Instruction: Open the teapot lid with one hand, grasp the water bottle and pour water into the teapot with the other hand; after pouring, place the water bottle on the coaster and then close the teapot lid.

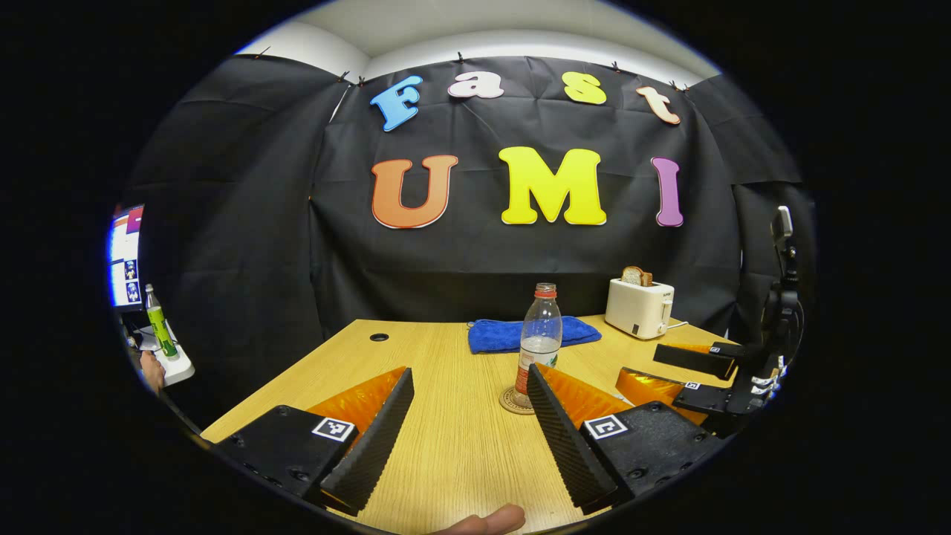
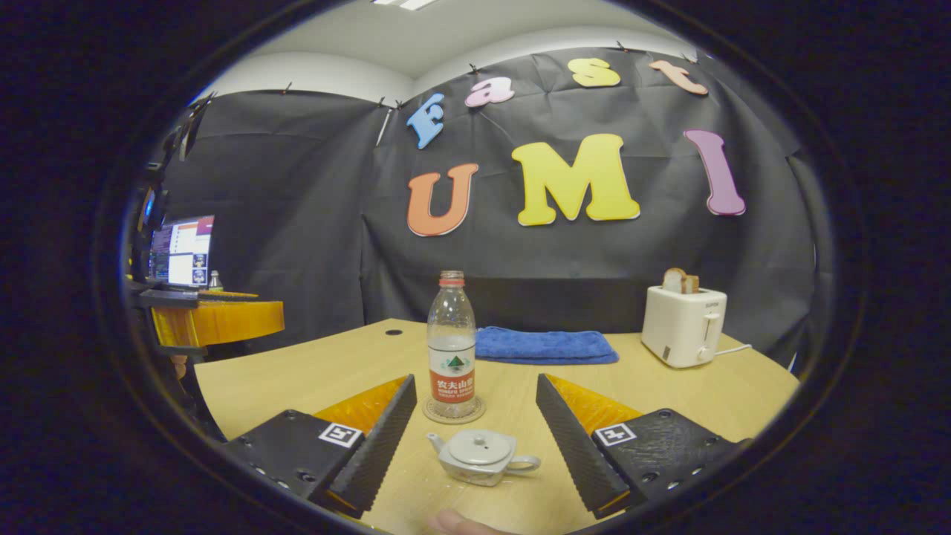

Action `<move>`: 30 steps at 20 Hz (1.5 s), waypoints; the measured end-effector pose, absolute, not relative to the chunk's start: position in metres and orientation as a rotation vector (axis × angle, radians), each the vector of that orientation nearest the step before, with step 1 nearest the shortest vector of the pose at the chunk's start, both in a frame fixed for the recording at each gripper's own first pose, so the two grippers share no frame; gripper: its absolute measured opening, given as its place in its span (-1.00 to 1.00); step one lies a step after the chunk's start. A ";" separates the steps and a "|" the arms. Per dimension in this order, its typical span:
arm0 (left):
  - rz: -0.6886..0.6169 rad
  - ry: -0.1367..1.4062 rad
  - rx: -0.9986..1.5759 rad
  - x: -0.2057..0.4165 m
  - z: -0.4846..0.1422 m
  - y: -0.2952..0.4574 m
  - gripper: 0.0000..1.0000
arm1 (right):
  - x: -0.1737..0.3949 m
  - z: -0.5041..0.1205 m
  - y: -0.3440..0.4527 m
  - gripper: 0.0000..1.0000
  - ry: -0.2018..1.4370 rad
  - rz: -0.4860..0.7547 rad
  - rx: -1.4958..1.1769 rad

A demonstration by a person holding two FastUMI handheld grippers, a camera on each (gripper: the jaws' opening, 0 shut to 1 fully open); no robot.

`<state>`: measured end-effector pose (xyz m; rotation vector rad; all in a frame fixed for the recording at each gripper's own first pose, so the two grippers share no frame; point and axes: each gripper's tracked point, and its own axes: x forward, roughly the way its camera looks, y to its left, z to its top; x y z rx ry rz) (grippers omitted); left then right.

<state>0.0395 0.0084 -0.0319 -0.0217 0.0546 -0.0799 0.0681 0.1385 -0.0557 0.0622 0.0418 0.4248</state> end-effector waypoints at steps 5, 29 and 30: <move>-0.077 0.050 -0.014 0.035 -0.030 -0.002 0.92 | 0.050 -0.035 0.103 0.95 0.014 0.345 0.013; 0.024 0.034 0.016 0.004 -0.008 -0.011 0.92 | -0.013 0.010 -0.061 0.92 0.016 0.042 0.020; 0.019 0.037 0.017 0.003 -0.010 -0.013 0.92 | -0.015 0.009 -0.058 0.91 0.018 0.049 0.016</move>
